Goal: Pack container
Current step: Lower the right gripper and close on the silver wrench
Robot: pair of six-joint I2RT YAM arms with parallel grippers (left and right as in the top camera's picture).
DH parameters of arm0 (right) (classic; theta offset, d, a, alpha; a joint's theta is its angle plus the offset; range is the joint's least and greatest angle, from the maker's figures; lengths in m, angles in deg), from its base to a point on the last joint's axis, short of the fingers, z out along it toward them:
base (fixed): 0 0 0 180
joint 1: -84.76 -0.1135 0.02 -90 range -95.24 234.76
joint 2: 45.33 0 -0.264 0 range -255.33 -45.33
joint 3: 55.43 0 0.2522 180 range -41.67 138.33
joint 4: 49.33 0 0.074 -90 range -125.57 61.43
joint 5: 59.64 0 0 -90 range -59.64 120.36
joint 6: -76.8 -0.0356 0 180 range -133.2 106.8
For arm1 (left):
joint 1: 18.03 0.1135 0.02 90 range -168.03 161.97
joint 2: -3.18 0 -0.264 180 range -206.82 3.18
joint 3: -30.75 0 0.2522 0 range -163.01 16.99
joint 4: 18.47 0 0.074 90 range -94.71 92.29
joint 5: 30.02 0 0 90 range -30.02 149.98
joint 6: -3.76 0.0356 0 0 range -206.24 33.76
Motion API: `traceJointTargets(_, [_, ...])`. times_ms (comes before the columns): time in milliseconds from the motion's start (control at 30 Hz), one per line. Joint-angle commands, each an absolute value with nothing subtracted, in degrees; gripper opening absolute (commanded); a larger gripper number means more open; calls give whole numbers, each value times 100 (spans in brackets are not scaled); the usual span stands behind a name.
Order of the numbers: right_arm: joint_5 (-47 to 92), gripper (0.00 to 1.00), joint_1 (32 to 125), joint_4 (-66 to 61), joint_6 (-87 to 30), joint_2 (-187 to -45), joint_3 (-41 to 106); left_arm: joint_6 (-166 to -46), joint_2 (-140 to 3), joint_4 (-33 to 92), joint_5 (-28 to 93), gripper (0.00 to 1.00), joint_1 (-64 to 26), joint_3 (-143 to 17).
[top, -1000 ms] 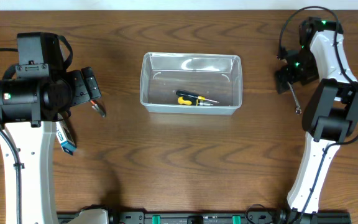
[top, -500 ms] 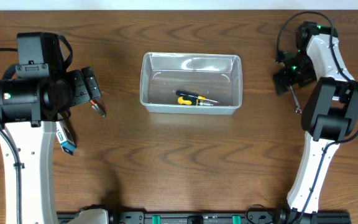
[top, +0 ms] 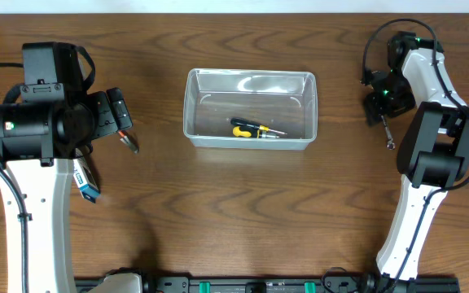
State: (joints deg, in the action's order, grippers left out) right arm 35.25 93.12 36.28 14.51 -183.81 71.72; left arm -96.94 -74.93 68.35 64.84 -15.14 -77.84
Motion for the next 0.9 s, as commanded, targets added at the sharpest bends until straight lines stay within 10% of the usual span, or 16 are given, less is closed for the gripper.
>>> traceJointTargets(0, [3311,54,9303,3552,1449,-18682,6909,-9685,-7466,6846,6489,98,-1483,-7834])
traceJointTargets(267, [3313,20,9297,3486,1213,-18682,6909,-9685,-7466,6856,6489,98,-1483,-7834])
traceJointTargets(867, [3308,1,9290,3434,1088,-18682,6912,-9685,-7466,6859,6489,98,-1483,-7834])
